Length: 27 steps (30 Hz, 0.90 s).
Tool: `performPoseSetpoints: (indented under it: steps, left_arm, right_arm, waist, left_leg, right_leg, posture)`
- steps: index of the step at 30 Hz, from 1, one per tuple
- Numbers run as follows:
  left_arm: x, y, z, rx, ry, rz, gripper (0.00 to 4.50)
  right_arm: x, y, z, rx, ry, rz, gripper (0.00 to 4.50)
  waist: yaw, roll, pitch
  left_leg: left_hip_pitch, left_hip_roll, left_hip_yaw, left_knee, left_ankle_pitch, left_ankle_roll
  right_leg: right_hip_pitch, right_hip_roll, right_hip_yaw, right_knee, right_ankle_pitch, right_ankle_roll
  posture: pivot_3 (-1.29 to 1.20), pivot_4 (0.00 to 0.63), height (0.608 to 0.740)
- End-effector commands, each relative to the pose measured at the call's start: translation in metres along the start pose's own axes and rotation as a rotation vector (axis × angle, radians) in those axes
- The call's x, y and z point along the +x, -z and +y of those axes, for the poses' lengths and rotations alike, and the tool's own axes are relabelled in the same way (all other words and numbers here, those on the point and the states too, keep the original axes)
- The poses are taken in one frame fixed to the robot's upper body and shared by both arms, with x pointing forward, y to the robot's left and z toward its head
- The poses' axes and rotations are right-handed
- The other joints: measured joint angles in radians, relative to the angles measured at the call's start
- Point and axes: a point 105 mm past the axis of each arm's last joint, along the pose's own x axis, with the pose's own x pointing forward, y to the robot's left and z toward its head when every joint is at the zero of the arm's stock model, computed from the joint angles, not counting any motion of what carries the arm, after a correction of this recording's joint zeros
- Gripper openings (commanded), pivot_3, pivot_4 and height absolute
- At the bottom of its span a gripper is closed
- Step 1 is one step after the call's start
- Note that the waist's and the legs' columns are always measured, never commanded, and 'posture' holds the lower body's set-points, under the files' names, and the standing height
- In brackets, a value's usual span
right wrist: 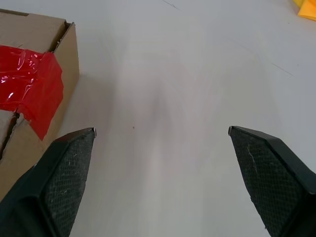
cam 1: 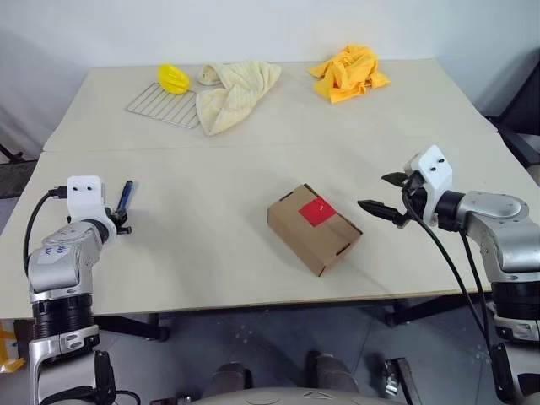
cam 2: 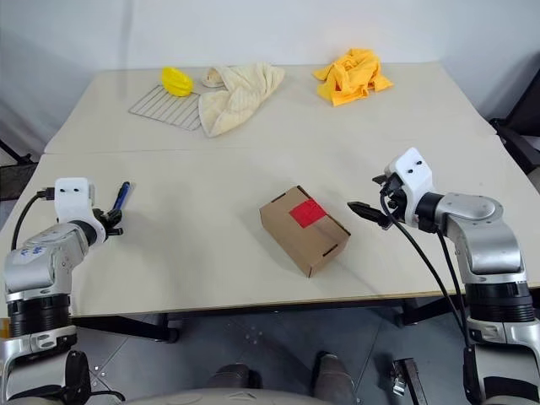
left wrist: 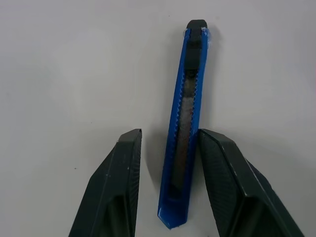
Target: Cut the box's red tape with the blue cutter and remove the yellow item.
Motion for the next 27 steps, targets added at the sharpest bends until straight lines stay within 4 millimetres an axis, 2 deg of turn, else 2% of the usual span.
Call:
performPoseSetpoints:
  steps: [1,2,16,19,22,27]
  left_arm:
    - [-0.001,0.001,0.012,0.006,-0.045,0.024,1.52]
    - [-0.001,0.001,0.013,0.007,-0.044,0.026,1.30]
    - [-0.007,0.013,0.008,-0.012,0.014,0.091,1.30]
    - [-0.008,0.016,0.007,-0.029,0.015,0.107,0.78]
    - [-0.008,0.017,0.004,-0.013,0.030,0.114,0.01]
    - [-0.008,0.017,0.005,-0.014,0.030,0.116,0.01]
  right_arm:
    - [-0.006,-0.011,0.000,-0.045,0.003,-0.022,4.50]
    - [-0.007,-0.011,0.000,-0.046,0.002,-0.021,4.50]
    - [-0.005,-0.011,-0.002,-0.058,-0.002,-0.014,4.50]
    - [-0.005,-0.011,-0.002,-0.058,-0.004,-0.015,4.50]
    - [-0.004,-0.011,-0.002,-0.058,-0.004,-0.015,4.50]
    - [-0.004,-0.010,-0.003,-0.059,0.000,-0.012,4.50]
  waist:
    - [0.000,0.000,0.000]
    - [0.000,0.000,0.000]
    - [-0.002,0.000,0.000]
    - [-0.002,0.000,0.000]
    - [-0.002,0.000,0.000]
    - [-0.001,0.000,0.000]
  left_leg:
    - [0.000,0.000,0.000,0.000,0.000,0.000]
    - [0.000,0.000,0.000,0.000,0.000,0.000]
    - [0.000,0.000,0.000,0.000,0.000,0.000]
    - [0.000,0.000,0.000,0.000,0.000,0.000]
    - [0.001,0.000,0.001,0.000,0.000,0.000]
    - [0.001,0.000,0.001,0.000,0.000,0.000]
  right_leg:
    - [0.000,0.000,0.000,0.000,0.000,0.000]
    - [0.000,0.000,0.000,0.000,0.000,0.000]
    - [0.000,0.000,0.000,0.000,0.000,0.000]
    - [0.000,0.000,0.000,0.000,0.000,0.000]
    - [0.000,0.000,0.001,0.000,0.000,0.000]
    - [0.000,0.000,0.001,0.001,0.000,0.000]
  posture:
    - [0.00,0.150,0.740]
    - [0.00,0.150,0.740]
    - [0.00,0.150,0.740]
    - [0.00,0.150,0.740]
    - [0.00,0.150,0.740]
    - [0.00,0.150,0.740]
